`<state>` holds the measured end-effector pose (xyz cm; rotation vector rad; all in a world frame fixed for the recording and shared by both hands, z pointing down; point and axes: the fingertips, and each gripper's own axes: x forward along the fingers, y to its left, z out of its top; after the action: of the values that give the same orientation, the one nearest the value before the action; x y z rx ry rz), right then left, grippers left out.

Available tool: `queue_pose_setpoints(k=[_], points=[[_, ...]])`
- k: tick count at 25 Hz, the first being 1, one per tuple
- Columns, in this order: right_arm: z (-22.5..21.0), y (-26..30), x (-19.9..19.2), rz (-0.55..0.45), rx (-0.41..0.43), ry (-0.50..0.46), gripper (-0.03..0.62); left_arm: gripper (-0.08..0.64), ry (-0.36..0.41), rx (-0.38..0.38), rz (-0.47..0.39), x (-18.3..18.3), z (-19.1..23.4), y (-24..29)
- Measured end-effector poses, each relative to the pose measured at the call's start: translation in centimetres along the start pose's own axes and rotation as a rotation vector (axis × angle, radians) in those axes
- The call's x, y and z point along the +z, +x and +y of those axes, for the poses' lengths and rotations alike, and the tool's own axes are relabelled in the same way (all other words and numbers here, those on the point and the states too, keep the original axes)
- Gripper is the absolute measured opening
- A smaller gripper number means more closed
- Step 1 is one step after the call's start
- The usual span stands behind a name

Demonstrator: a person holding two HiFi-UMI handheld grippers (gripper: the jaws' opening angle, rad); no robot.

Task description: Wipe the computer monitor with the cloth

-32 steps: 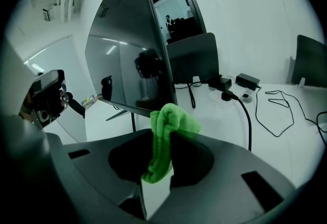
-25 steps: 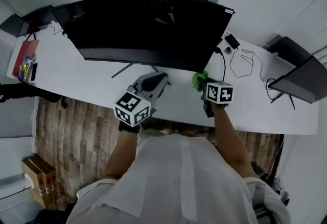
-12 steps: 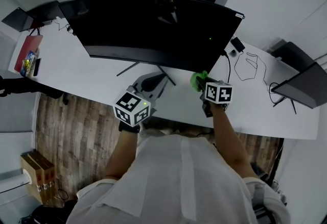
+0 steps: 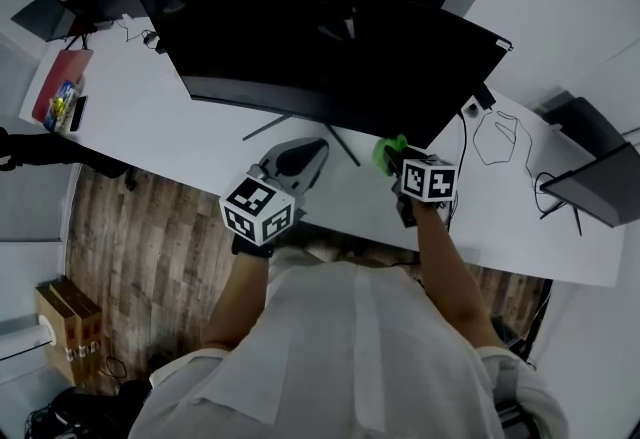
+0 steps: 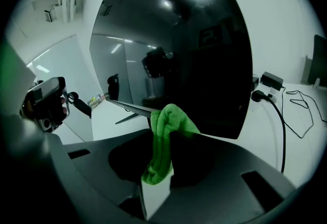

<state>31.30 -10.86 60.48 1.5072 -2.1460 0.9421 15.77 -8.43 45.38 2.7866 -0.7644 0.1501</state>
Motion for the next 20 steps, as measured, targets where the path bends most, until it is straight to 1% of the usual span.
queue_pose_setpoints(k=[8,20], points=[[2.9,2.2,0.7,0.009,0.005,-0.018,0.071,0.021,-0.018,0.01,-0.004,-0.1,2.9,-2.2],[7.2,5.6,1.6,0.028,-0.016,-0.035,0.071,0.021,-0.039,-0.011,0.001,0.1,8.3,-5.1]])
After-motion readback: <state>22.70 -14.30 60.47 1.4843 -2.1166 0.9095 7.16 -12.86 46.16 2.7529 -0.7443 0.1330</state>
